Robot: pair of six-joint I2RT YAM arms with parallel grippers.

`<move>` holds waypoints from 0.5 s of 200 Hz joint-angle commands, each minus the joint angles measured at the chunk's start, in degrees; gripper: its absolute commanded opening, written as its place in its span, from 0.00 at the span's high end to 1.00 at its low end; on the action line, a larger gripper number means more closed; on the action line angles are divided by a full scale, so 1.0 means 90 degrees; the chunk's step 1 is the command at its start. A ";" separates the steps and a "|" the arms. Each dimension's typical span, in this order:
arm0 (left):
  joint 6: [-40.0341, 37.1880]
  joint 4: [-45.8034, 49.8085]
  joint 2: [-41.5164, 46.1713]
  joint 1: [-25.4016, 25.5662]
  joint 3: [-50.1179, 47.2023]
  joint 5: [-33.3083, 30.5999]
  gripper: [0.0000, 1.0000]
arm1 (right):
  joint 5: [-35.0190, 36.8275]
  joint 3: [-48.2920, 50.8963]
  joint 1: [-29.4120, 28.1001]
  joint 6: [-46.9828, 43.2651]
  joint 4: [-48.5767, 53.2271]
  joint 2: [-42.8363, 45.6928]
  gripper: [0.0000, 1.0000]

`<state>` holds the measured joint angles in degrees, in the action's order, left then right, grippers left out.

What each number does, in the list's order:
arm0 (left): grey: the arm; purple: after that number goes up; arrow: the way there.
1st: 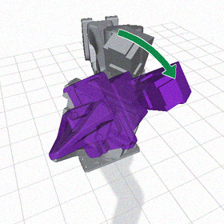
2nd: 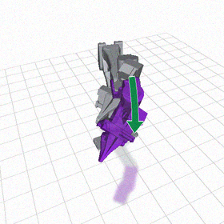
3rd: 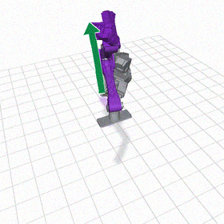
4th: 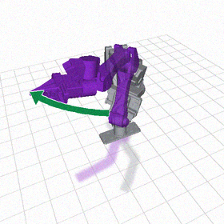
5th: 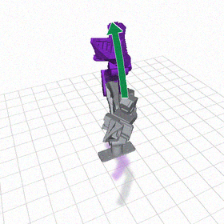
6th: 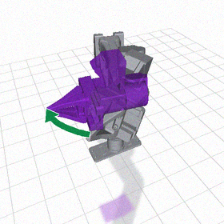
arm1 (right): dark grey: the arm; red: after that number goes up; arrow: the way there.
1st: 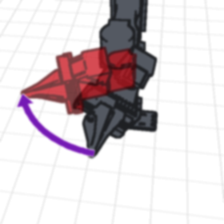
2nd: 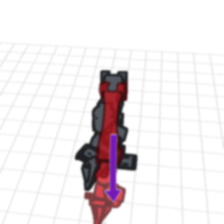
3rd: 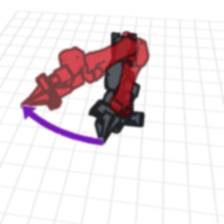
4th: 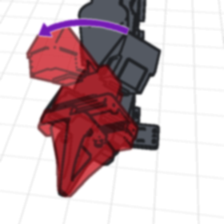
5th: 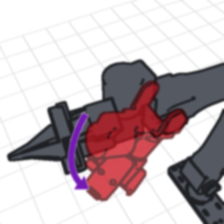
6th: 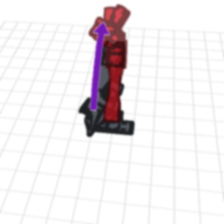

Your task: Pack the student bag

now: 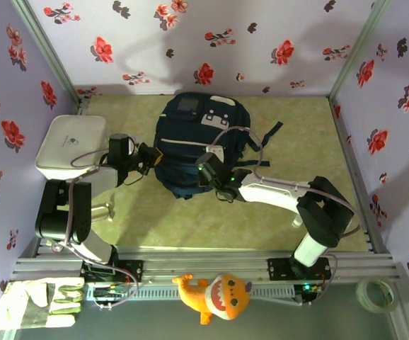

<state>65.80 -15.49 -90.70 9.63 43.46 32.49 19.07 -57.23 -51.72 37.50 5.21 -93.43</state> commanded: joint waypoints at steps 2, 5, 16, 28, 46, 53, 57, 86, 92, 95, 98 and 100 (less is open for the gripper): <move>-0.0323 0.0065 0.0062 -0.0201 0.0181 -0.0111 1.00 | 0.0819 0.0275 0.0325 0.0090 0.0436 0.0355 1.00; -0.0338 0.0077 0.0062 -0.0201 0.0181 -0.0106 1.00 | 0.0798 0.0270 0.0338 0.0068 0.0423 0.0372 1.00; -0.0386 0.0090 0.0113 -0.0208 0.0150 -0.0134 0.98 | 0.0611 0.0229 0.0352 -0.0093 0.0269 0.0381 1.00; -0.0425 0.0087 0.0219 -0.0217 0.0063 -0.0271 0.88 | 0.0185 0.0081 0.0355 -0.0322 0.0057 0.0302 1.00; -0.0445 0.0137 0.0445 -0.0290 -0.0100 -0.0482 0.69 | -0.0540 -0.0258 0.0315 -0.0596 -0.0222 0.0031 1.00; -0.0436 0.0156 0.0544 -0.0334 -0.0178 -0.0536 0.62 | -0.0726 -0.0433 0.0281 -0.0672 -0.0258 -0.0094 1.00; -0.0422 0.0158 0.0615 -0.0354 -0.0217 -0.0555 0.60 | -0.0812 -0.0547 0.0250 -0.0736 -0.0257 -0.0175 1.00; -0.0315 0.0358 0.1069 -0.0416 -0.0453 -0.0608 0.49 | -0.1256 -0.1369 -0.0008 -0.1057 -0.0278 -0.0797 1.00; -0.0230 0.0355 0.1133 -0.0415 -0.0519 -0.0585 0.47 | -0.1371 -0.1496 -0.0052 -0.1079 -0.0301 -0.0917 1.00; -0.0185 0.0340 0.1170 -0.0420 -0.0547 -0.0566 0.47 | -0.1414 -0.1578 -0.0064 -0.1091 -0.0310 -0.0970 1.00; -0.0152 0.0321 0.1192 -0.0416 -0.0577 -0.0542 0.46 | -0.1458 -0.1652 -0.0093 -0.1095 -0.0322 -0.1028 1.00; -0.0126 0.0304 0.1210 -0.0416 -0.0600 -0.0528 0.46 | -0.1473 -0.1696 -0.0100 -0.1099 -0.0327 -0.1070 1.00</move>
<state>63.35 -14.13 -82.81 6.09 40.29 28.05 10.57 -66.46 -50.98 30.85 6.57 -99.77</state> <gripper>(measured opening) 0.524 0.052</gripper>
